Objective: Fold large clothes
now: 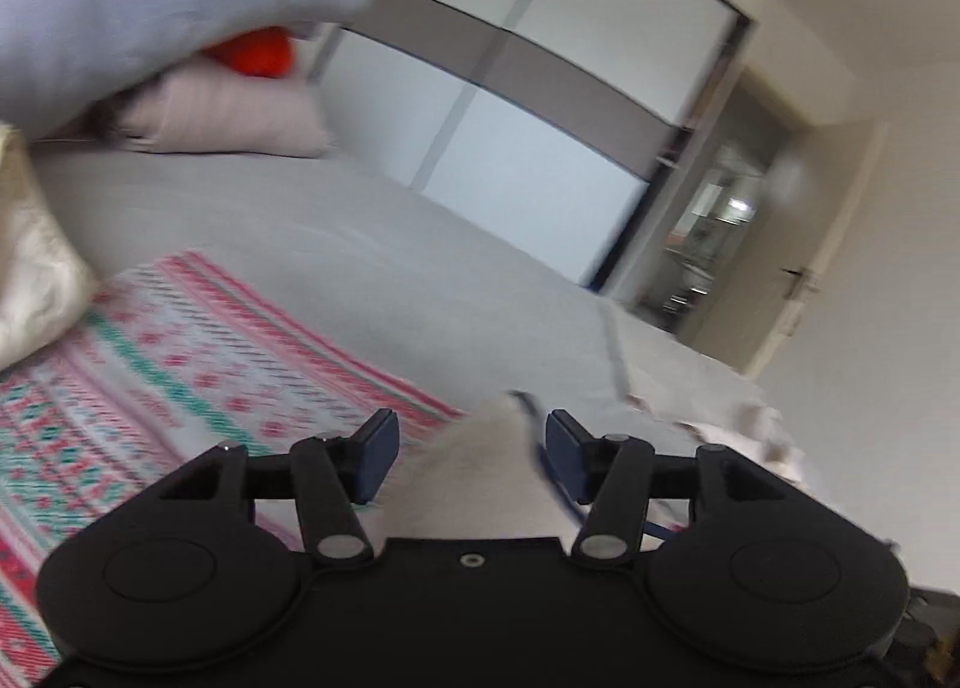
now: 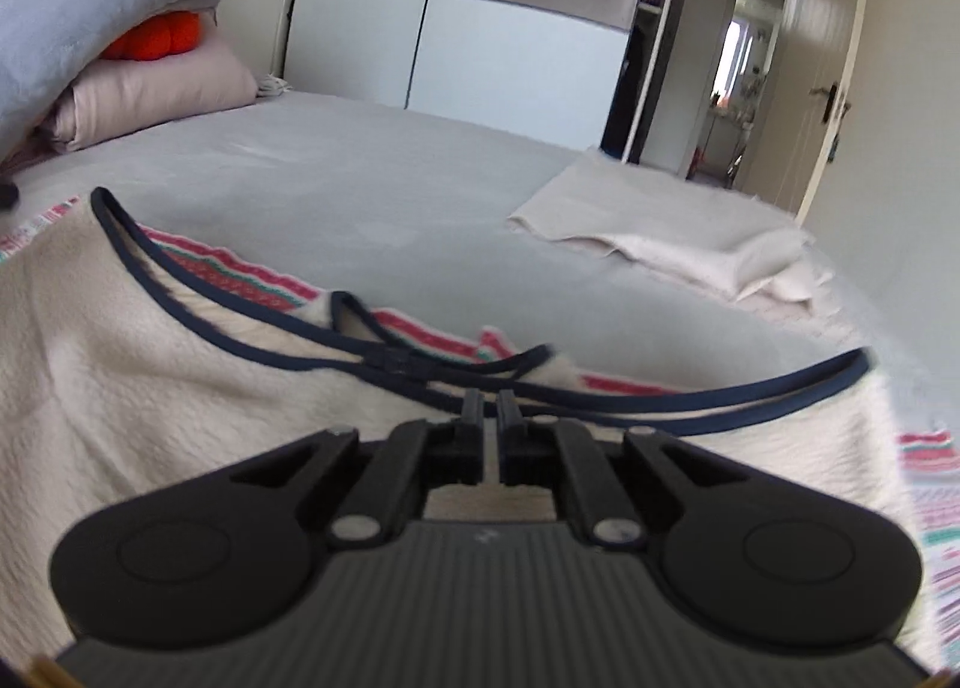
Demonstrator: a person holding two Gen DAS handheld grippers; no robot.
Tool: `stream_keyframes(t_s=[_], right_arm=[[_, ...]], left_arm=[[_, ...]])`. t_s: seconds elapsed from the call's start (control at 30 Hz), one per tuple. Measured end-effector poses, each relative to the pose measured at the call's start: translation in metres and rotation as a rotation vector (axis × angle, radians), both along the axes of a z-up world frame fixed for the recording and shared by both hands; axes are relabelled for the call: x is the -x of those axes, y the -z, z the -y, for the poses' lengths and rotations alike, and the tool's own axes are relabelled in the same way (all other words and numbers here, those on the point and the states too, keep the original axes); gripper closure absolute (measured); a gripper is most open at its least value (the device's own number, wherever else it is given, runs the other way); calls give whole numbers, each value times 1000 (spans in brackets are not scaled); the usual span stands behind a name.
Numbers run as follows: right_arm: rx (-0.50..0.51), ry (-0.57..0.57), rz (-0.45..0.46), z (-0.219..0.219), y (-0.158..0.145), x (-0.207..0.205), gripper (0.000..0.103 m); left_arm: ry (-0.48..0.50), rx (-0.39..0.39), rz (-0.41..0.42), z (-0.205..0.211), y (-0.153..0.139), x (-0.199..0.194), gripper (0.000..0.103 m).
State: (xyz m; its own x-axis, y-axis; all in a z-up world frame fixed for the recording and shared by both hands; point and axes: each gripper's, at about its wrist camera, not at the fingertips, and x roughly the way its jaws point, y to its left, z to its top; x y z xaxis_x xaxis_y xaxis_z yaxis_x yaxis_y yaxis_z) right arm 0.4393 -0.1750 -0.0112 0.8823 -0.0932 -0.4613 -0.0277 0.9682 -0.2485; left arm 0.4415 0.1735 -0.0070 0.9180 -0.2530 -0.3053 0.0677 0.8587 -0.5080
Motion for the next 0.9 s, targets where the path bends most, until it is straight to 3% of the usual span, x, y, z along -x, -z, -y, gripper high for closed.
stream_keyframes(t_s=[0.1,0.17,0.2,0.27,0.33,0.4,0.47,0.6,0.67,0.7,0.73,0.77,0.8,0.9], right_arm=[[17,133,-9,48,6,-2,100],[39,239,-42,84,19,-11,101],[16,272,-81,104,25,-17,102],[-81,355,-138,136,35,-27,103],[-188,384,-163,156,43,-34,103],[-299,414,-178,176,50,-37,103],[-418,431,-161,192,51,-32,103],[-498,402,-76,193,34,0,101],[-523,365,-70,190,20,22,95],[-531,341,-78,187,13,39,89],[-540,310,-78,186,7,58,66],[-551,281,-63,187,2,77,40],[-551,267,-48,187,-3,96,32],[-534,247,-62,194,-10,141,28]], left_arm=[[116,5,-40,15,16,-16,50],[120,-29,-120,20,34,-31,52],[123,-7,-162,19,45,-38,52],[117,77,-180,7,56,-43,56],[64,102,-199,-1,61,-45,79],[25,129,-225,-5,68,-47,91],[20,159,-224,-10,70,-47,91],[30,170,-202,-11,63,-39,91],[15,173,-185,-11,52,-26,84],[3,153,-165,-8,44,-18,73],[-15,123,-144,-5,36,-7,57],[-34,91,-123,1,28,5,49],[-39,66,-106,7,21,14,38],[23,28,-103,22,3,33,31]])
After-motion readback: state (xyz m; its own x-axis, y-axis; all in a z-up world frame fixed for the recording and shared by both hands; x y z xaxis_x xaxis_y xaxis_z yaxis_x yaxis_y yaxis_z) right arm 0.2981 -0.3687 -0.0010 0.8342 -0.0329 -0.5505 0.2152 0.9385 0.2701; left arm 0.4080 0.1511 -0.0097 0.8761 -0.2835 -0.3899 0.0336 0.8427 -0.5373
